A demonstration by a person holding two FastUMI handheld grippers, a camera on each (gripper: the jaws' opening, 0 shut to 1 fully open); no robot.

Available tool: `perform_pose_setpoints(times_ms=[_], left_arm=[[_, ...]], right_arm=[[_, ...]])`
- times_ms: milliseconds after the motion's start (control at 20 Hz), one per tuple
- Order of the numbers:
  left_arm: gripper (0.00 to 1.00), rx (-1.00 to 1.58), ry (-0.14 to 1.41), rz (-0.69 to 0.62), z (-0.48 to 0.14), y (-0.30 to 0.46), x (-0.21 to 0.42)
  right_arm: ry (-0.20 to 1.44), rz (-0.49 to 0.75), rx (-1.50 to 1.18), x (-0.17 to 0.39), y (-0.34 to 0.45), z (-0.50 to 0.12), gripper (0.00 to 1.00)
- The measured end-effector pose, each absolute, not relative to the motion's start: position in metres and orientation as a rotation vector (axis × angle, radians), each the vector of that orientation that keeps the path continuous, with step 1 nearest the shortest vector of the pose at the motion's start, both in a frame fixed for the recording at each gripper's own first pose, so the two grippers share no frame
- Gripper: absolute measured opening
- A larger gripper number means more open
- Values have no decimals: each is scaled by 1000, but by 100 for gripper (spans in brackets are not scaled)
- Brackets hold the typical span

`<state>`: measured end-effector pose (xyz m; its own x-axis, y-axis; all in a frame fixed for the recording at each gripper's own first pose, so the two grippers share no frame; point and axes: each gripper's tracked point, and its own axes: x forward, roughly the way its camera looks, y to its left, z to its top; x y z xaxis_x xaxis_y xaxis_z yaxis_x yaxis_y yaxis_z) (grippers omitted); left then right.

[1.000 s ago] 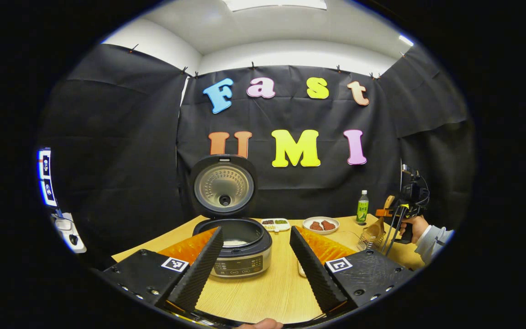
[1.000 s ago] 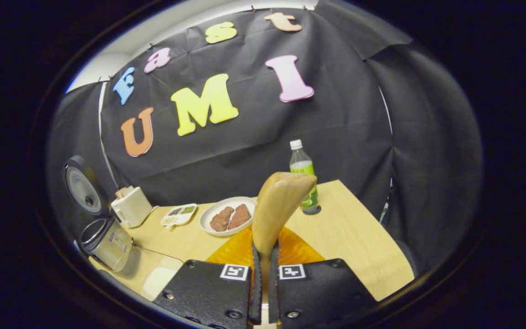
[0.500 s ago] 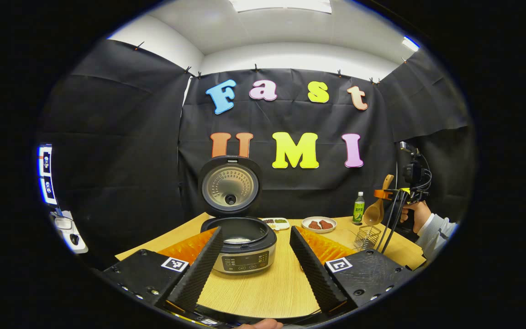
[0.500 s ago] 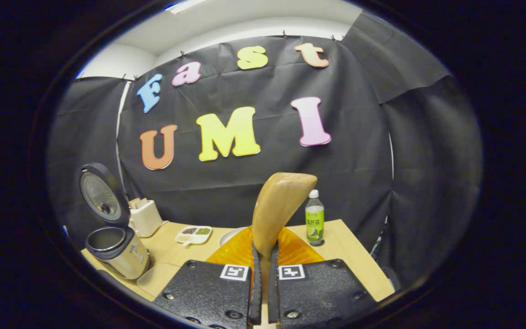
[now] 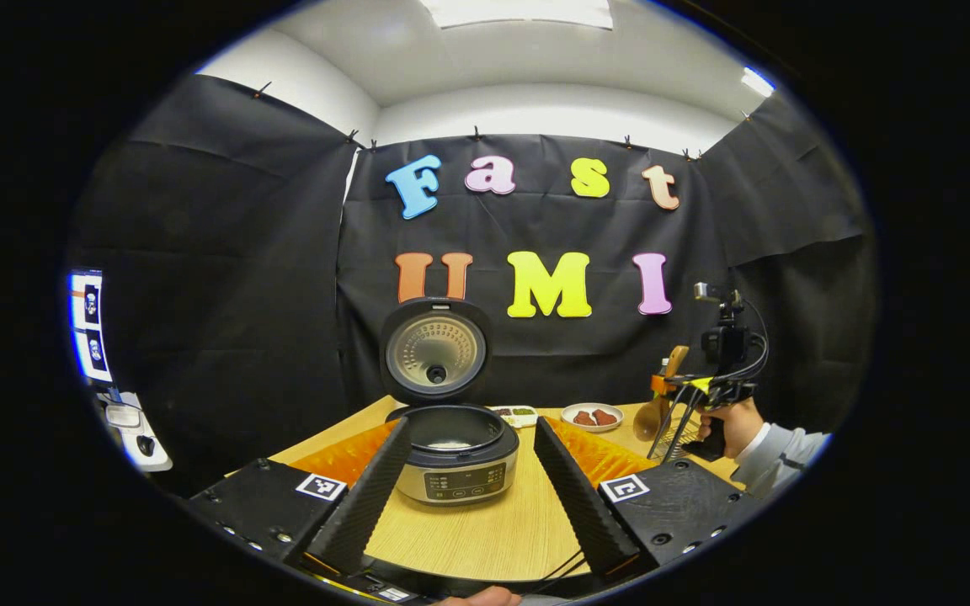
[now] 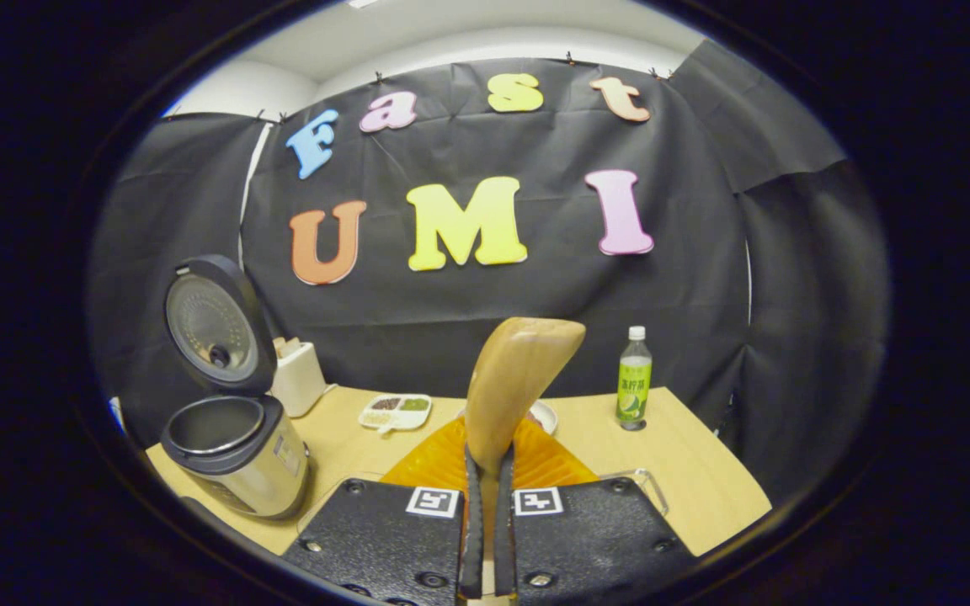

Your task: Close the left gripper, press the button to open the rice cooker; take a wooden spoon from the chopstick holder with the right hand, scoop a spoonful of rice and pour it into the rice cooker, then put the wooden spoon back into the chopstick holder.

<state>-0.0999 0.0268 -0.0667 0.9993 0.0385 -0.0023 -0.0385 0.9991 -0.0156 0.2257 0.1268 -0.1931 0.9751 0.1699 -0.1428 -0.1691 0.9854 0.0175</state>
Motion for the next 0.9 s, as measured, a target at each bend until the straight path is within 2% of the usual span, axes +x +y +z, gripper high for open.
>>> perform_pose_setpoints(times_ms=[150,200,250,500,700,900], left_arm=[[94,-13,16,45,-71,29,-99],[84,-12,16,50,-72,31,-98],[94,-15,19,54,-74,33,-97],[94,-46,45,63,-88,43,-97],[94,-53,54,67,-92,50,-95],[94,-78,63,71,-95,55,-94]], right_arm=[[166,154,-74,230,142,-224,11],[170,141,-103,231,145,-230,11],[167,127,-125,233,144,-234,11],[142,68,-254,238,145,-249,10],[224,112,-130,231,157,-273,11],[311,217,51,215,196,-286,11]])
